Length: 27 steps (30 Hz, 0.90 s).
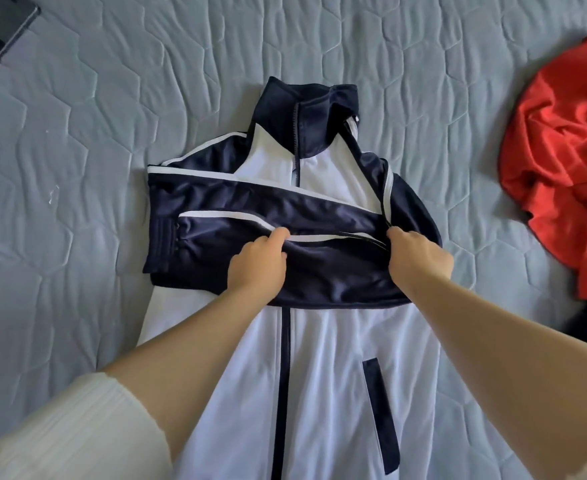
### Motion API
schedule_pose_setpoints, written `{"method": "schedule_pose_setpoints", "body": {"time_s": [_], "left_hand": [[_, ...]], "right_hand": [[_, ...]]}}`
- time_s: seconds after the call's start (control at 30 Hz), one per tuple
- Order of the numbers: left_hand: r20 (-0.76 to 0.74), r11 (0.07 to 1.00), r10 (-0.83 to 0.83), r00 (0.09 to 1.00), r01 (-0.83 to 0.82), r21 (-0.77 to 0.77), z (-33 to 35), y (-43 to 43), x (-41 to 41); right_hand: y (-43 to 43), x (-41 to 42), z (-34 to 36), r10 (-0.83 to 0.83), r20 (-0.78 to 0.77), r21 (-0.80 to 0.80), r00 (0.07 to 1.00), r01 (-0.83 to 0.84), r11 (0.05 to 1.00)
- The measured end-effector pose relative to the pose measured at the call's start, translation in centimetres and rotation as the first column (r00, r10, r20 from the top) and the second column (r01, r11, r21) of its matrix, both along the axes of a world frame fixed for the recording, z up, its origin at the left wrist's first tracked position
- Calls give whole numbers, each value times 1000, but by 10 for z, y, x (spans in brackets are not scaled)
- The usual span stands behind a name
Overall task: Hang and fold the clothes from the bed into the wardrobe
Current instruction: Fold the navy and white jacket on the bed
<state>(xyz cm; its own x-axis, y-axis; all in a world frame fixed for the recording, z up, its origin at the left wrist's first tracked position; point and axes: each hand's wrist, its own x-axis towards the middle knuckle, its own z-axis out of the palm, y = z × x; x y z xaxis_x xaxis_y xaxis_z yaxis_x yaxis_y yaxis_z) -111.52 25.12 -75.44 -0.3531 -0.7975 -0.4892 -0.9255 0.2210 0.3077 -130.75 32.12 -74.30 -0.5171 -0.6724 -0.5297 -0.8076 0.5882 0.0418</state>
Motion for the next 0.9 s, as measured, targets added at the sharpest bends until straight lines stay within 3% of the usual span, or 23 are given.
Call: {"method": "schedule_pose_setpoints", "body": {"time_s": [0.1, 0.17, 0.23, 0.27, 0.3, 0.33, 0.43, 0.5, 0.57, 0.63, 0.7, 0.77, 0.83, 0.9], "left_hand": [[-21, 993, 49, 999, -51, -103, 1, 0, 0], [-16, 982, 94, 995, -96, -164, 2, 0, -1], [-15, 971, 137, 990, -137, -196, 5, -2, -6], [-27, 970, 150, 988, -153, -191, 7, -3, -8], [-50, 973, 143, 988, -150, -174, 7, -2, -11], [-77, 980, 111, 991, -121, -155, 7, 1, -14], [-96, 992, -74, 993, 64, -106, 5, 14, -27], [-36, 984, -170, 985, 168, -57, -3, 22, -35], [30, 979, -202, 979, 202, -7, -12, 28, -37], [106, 982, -187, 977, 187, 2, -21, 32, -29], [191, 986, -157, 969, 164, -19, -28, 34, -15], [218, 994, -73, 973, 90, -69, -29, 33, -3], [142, 990, 79, 987, -60, -129, -26, 31, 0], [18, 974, 149, 989, -143, -178, -24, 31, -1]], "right_hand": [[-2, -12, 2, -56, -26, -129, 998, 52, 990], [-10, -25, 10, -285, 68, -270, 956, 292, 917], [-21, -39, 21, -522, 272, -415, 808, 588, 694], [-25, -45, 24, -561, 383, -469, 734, 678, 566], [-27, -48, 25, -552, 449, -509, 703, 708, 489], [-26, -49, 27, -522, 455, -540, 722, 689, 483], [-7, -36, 21, -345, 286, -576, 894, 449, 684], [15, -23, 11, -117, 183, -564, 976, 202, 801], [36, -14, -3, 156, 138, -474, 978, -73, 878], [54, -11, -16, 290, 148, -275, 946, -243, 930], [63, -13, -26, 275, 165, -121, 947, -257, 959], [61, -10, -29, 212, 170, -97, 962, -198, 975], [50, -2, -22, 103, 135, -203, 985, -74, 976], [35, 7, -14, 59, 63, -398, 996, -29, 917]]}}
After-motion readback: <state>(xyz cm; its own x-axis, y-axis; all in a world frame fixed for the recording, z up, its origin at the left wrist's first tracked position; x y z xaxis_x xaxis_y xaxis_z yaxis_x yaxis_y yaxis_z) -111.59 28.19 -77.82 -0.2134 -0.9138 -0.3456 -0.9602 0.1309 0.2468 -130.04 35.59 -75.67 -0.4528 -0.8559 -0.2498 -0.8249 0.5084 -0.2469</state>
